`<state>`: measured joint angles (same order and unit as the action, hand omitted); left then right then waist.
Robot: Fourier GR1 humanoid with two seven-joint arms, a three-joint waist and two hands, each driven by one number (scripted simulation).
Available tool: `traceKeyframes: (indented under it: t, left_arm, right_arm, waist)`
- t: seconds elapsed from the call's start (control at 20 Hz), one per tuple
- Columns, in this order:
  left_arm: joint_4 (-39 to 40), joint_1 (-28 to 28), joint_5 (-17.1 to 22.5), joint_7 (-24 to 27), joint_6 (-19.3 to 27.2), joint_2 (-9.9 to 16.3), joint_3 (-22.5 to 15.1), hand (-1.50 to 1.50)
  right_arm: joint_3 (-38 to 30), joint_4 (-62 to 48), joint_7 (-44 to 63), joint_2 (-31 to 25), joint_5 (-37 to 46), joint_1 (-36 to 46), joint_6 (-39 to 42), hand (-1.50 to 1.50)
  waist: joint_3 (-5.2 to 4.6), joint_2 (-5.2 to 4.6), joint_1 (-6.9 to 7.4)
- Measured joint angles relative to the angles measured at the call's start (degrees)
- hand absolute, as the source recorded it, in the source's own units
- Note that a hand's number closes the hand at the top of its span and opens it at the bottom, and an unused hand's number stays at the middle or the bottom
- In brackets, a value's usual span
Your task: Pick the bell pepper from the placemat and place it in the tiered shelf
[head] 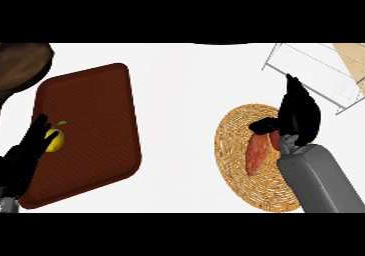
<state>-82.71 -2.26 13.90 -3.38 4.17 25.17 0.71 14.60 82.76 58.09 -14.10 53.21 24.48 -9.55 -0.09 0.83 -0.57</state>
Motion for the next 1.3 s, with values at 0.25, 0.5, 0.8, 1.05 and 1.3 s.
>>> traceKeyframes:
  t: [0.25, 0.5, 0.8, 1.05, 1.3]
  left_arm:
    - [0.41, 0.60, 0.12, -0.41, -0.35, 0.26, 0.41, 0.00]
    - [0.95, 0.80, 0.18, 0.11, -1.15, 0.26, 0.79, 0.00]
    - [-0.65, 0.35, -0.29, -1.26, -0.63, -0.62, 0.50, 0.00]
    - [0.49, 0.27, -0.34, 0.49, -2.19, -0.24, 1.69, 0.00]
    - [0.42, 0.95, -1.07, -0.72, -2.16, -0.75, 1.73, 0.00]
  right_arm:
    - [1.62, 0.56, 3.26, -0.79, -4.09, 1.49, 16.37, -1.50]
    - [0.82, 0.24, 3.84, -2.39, -7.10, 3.60, 25.64, -1.50]
    - [-0.96, 0.00, 3.23, -4.05, -8.55, 3.77, 31.31, -1.50]
    - [-2.72, -1.22, 2.04, -4.69, -8.25, 3.23, 33.98, -1.50]
    - [-4.08, -3.03, 0.92, -4.79, -6.55, 1.66, 35.18, -1.50]
  waist:
    - [0.02, -0.20, -0.06]
    - [0.13, -0.36, 0.19]
    - [0.15, -0.49, 0.41]
    - [0.21, -0.58, 0.48]
    - [0.22, -0.64, 0.54]
